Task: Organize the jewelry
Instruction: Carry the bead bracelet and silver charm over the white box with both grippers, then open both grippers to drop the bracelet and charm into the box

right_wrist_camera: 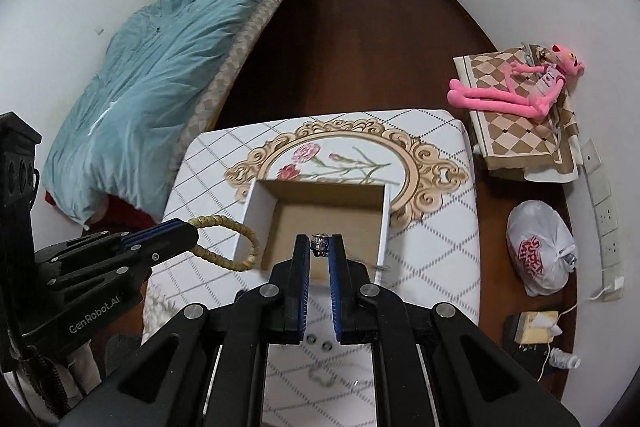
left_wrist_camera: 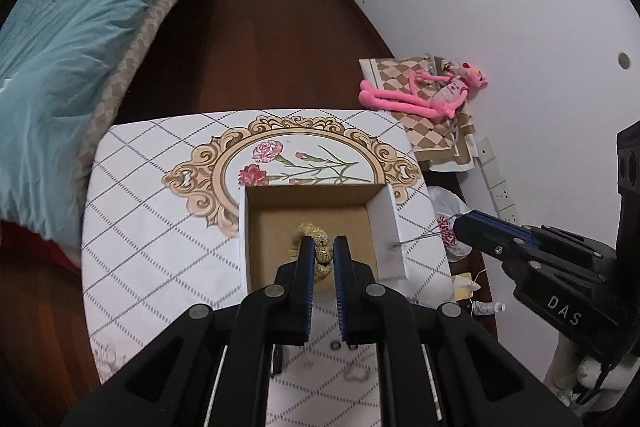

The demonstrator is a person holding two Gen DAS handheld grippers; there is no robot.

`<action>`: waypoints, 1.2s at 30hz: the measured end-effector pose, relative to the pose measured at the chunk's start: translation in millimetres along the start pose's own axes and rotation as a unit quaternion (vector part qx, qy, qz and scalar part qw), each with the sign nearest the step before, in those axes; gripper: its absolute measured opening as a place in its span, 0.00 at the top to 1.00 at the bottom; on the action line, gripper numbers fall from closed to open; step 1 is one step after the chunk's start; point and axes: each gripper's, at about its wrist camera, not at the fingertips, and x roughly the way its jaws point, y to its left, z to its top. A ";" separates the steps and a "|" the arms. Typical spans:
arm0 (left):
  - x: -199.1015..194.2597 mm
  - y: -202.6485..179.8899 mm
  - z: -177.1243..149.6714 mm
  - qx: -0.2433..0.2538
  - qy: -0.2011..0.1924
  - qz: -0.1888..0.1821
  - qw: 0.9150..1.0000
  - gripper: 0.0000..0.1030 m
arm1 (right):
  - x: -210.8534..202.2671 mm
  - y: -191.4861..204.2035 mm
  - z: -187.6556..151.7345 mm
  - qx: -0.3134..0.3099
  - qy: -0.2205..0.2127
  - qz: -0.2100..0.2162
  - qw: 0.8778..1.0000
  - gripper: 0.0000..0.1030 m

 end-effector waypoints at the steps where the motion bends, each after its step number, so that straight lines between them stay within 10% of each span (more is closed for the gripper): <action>1: 5.5 0.8 2.3 -0.002 0.003 0.000 1.000 0.93 | 8.6 -2.4 4.8 0.002 0.006 -0.002 1.000 0.91; 15: 86.8 34.6 24.7 -0.029 0.059 0.048 0.997 0.88 | 122.9 -27.8 23.2 0.022 0.114 -0.016 0.993 0.88; 19: 85.8 40.5 26.2 -0.025 0.046 0.073 0.996 0.11 | 121.5 -32.3 21.7 0.025 0.108 -0.029 0.993 0.38; 28: 75.5 44.9 3.8 -0.004 0.000 0.135 0.991 0.00 | 113.0 -27.7 -3.3 0.006 0.089 -0.134 0.987 0.07; 36: 65.4 43.2 -22.1 -0.002 -0.025 0.166 0.986 0.00 | 115.6 -22.3 -30.8 0.011 0.088 -0.155 0.984 0.07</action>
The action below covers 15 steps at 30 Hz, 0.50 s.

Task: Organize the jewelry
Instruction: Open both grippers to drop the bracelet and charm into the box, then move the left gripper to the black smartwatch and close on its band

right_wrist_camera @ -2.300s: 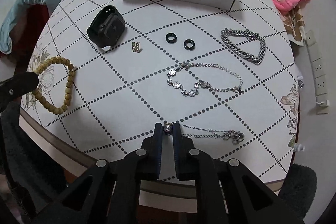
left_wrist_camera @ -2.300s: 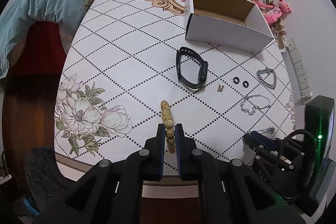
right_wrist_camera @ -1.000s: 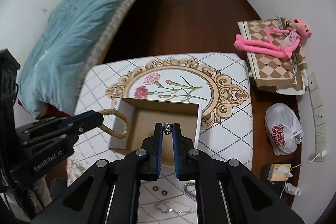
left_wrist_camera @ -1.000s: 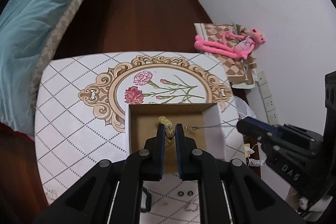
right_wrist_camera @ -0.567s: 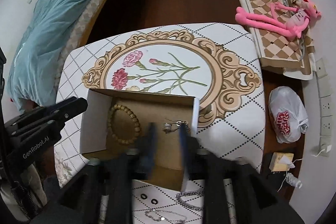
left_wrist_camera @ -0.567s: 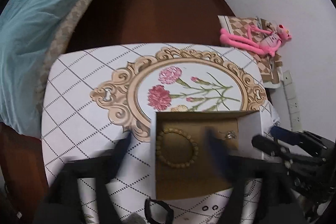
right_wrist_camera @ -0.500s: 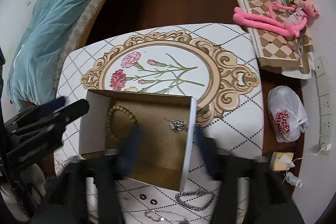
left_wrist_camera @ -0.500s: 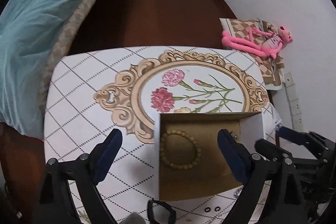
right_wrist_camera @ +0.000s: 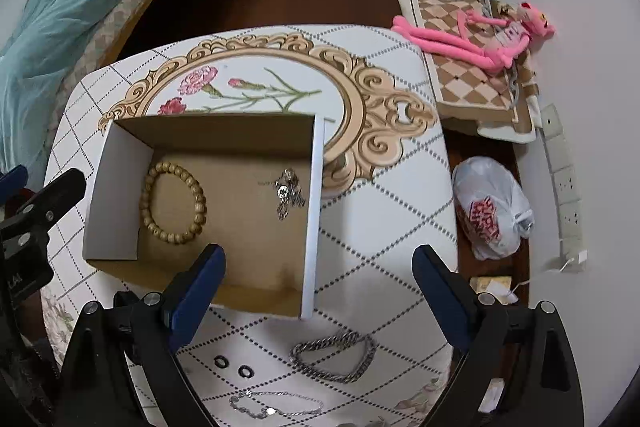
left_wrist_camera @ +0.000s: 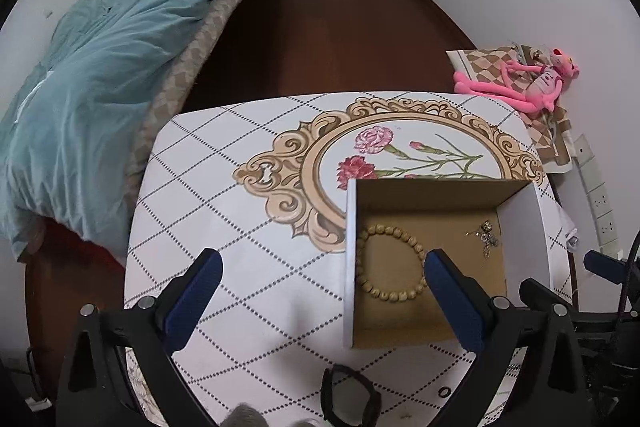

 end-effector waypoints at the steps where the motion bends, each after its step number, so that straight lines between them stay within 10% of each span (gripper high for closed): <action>1: -2.4 1.5 -2.1 -0.003 -0.002 0.003 1.000 0.00 | -0.5 0.6 -2.8 0.001 -0.001 -0.001 1.000 0.07; 15: -79.4 8.9 -34.3 -0.016 -0.062 0.034 0.997 0.00 | -71.0 10.2 -39.6 0.003 -0.079 -0.017 0.997 0.07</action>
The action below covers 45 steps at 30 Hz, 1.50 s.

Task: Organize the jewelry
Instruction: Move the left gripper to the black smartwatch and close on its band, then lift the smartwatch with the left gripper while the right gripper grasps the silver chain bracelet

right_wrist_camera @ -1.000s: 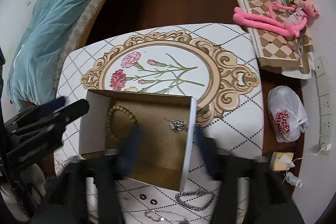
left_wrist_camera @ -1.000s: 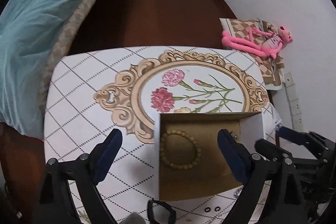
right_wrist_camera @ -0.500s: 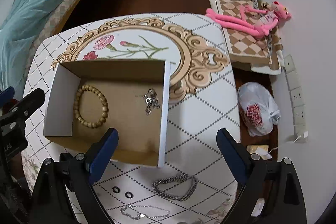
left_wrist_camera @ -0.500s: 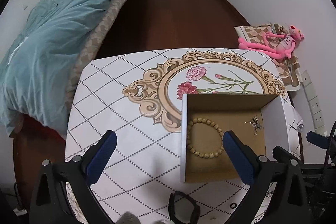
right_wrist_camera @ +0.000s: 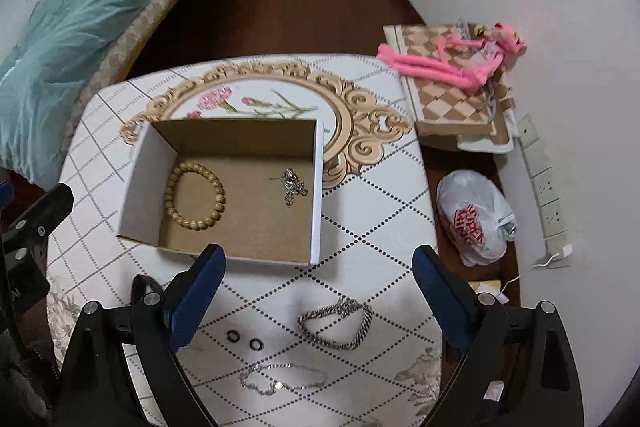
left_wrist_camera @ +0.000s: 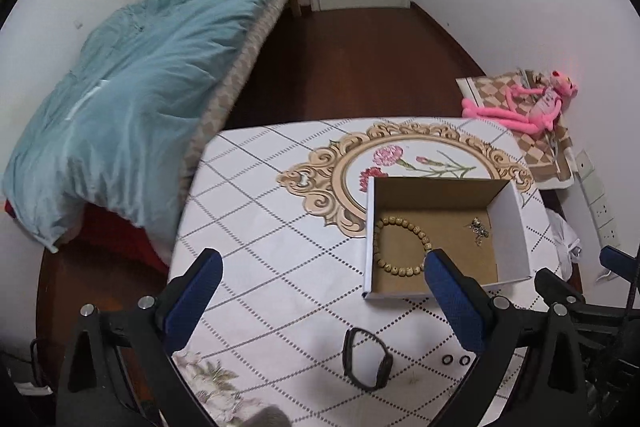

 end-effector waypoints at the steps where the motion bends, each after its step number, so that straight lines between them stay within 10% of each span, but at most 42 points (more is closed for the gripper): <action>1: -7.5 2.2 -1.7 -0.004 -0.005 0.000 1.000 0.00 | -10.3 0.5 -2.6 0.001 -0.009 0.000 1.000 0.07; 15: -67.7 25.2 -44.3 -0.026 -0.032 -0.003 0.999 0.00 | -93.5 -5.2 -50.3 0.025 -0.066 0.029 0.997 0.07; 37: 74.9 -19.5 -125.4 0.015 0.127 -0.061 0.990 0.03 | 52.2 -68.6 -145.9 0.142 0.056 0.040 0.987 0.07; 43: 92.7 -23.6 -124.4 0.004 0.138 -0.081 0.987 0.60 | 69.8 -82.3 -133.5 0.162 0.046 0.044 0.985 0.07; 45: 92.1 -23.4 -123.1 0.005 0.132 -0.076 0.988 0.60 | 75.9 -85.1 -125.4 0.163 0.037 0.041 0.985 0.12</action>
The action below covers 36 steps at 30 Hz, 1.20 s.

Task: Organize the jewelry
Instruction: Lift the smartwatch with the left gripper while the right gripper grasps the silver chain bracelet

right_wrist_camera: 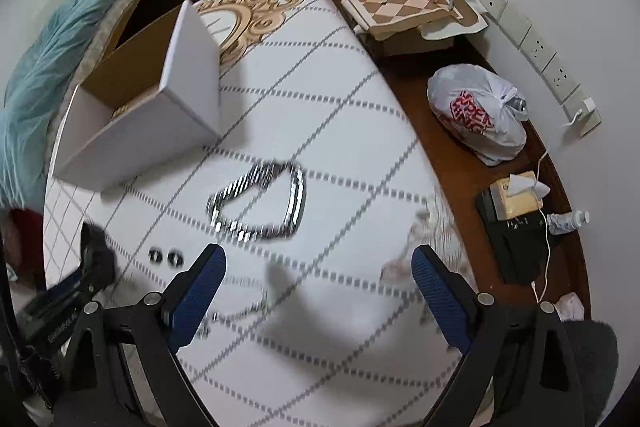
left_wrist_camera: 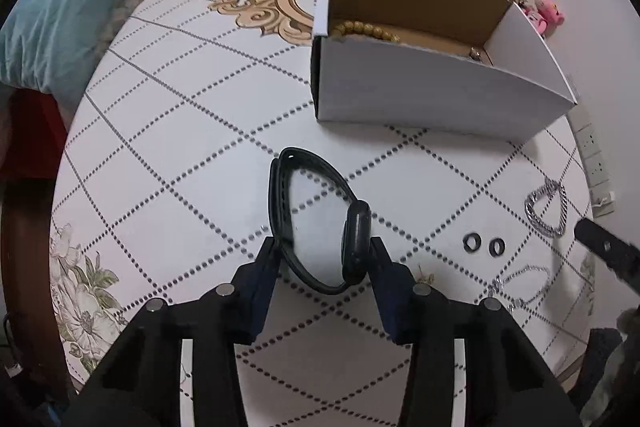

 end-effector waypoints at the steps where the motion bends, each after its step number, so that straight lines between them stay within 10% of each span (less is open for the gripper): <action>1: -0.5 0.0 0.2 0.001 -0.003 0.001 1.000 0.61 | 3.1 1.3 4.8 -0.004 -0.004 -0.002 1.000 0.17; 9: -0.9 11.1 -1.9 -0.011 -0.019 0.033 0.999 0.61 | 31.5 26.4 21.3 -0.071 -0.027 -0.059 0.995 0.44; 15: -2.2 17.0 -4.8 -0.018 -0.021 0.037 0.999 0.61 | 33.8 40.4 19.3 -0.101 -0.036 -0.065 0.992 0.92; 36: -79.1 9.4 15.8 -0.017 -0.080 -0.018 0.996 0.61 | -66.9 64.4 19.0 -0.094 -0.064 0.086 0.990 0.93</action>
